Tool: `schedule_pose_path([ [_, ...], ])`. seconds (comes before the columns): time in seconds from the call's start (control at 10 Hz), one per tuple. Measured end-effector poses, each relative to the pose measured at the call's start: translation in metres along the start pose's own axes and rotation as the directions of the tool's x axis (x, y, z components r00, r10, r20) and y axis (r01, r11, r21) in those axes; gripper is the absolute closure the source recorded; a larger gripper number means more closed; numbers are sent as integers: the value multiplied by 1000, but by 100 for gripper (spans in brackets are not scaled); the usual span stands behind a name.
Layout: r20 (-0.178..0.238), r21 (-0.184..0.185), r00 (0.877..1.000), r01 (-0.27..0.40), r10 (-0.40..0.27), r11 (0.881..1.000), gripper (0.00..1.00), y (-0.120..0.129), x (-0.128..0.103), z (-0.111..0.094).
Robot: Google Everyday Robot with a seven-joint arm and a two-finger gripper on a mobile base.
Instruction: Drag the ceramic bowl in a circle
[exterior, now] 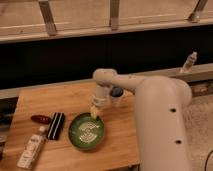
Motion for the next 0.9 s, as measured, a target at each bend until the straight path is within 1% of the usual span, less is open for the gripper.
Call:
schedule_pose_path([
  [0.1, -5, -5, 999, 51, -51, 999, 100, 8, -30, 1],
  [0.2, -20, -10, 996, 92, -92, 996, 100, 20, -52, 5],
  [0.4, -54, -24, 989, 133, -134, 991, 100, 39, -76, 16],
  [0.5, -81, -35, 986, 144, -147, 989, 100, 48, -82, 24],
  [0.6, -97, -42, 984, 146, -149, 988, 100, 53, -82, 28],
  [0.7, -116, -53, 982, 142, -147, 988, 100, 58, -76, 34],
  [0.9, -134, -66, 984, 112, -120, 991, 100, 59, -50, 39],
])
